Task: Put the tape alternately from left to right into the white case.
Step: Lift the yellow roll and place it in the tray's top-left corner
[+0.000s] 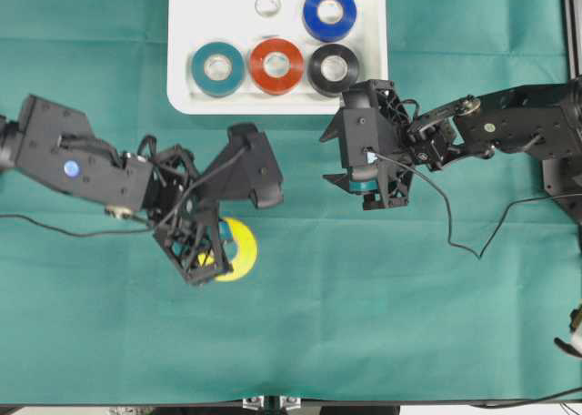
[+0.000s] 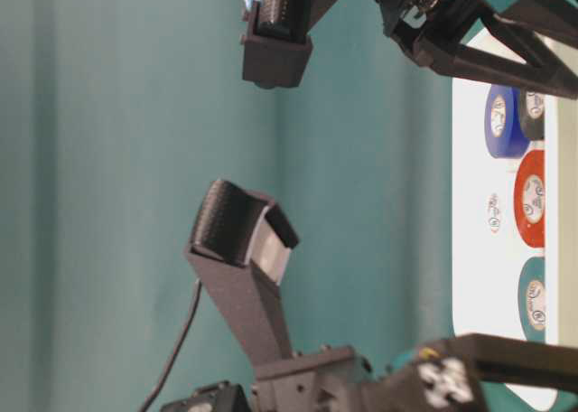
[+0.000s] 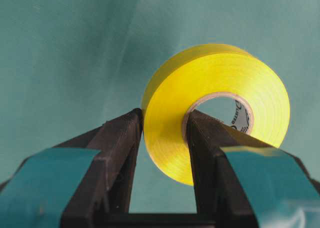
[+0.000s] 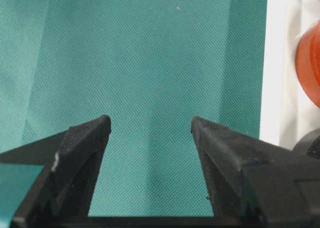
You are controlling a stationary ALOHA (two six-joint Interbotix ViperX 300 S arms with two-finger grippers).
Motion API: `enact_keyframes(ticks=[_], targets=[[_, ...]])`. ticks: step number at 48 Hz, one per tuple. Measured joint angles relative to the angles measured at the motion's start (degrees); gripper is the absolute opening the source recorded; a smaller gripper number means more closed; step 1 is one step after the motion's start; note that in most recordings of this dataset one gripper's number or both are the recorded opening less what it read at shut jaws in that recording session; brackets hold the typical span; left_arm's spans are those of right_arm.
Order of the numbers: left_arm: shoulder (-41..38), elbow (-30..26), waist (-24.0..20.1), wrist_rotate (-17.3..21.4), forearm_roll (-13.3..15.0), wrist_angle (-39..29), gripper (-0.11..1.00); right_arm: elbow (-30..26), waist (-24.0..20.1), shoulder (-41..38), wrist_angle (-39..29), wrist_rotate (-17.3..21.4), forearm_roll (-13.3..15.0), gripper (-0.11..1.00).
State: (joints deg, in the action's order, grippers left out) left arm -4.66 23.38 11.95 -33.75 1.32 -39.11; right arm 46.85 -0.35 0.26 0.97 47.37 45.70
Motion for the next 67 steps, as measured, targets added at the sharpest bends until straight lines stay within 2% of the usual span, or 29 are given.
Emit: enact_keyframes(ticks=[24, 52, 67], targets=[[5.89, 4.57, -11.34, 10.28, 0.00, 0.00, -0.04, -0.26, 0.00, 0.00, 0.09, 0.00, 0.00, 0.74], [6.68, 4.92, -26.98, 24.52, -0.09, 1.41, -0.04, -0.70, 0.00, 0.00, 0.09, 0.00, 0.00, 0.74], [6.59, 4.92, -33.05, 28.74, -0.09, 3.25, -0.04, -0.70, 0.00, 0.00, 0.09, 0.00, 0.00, 0.74]])
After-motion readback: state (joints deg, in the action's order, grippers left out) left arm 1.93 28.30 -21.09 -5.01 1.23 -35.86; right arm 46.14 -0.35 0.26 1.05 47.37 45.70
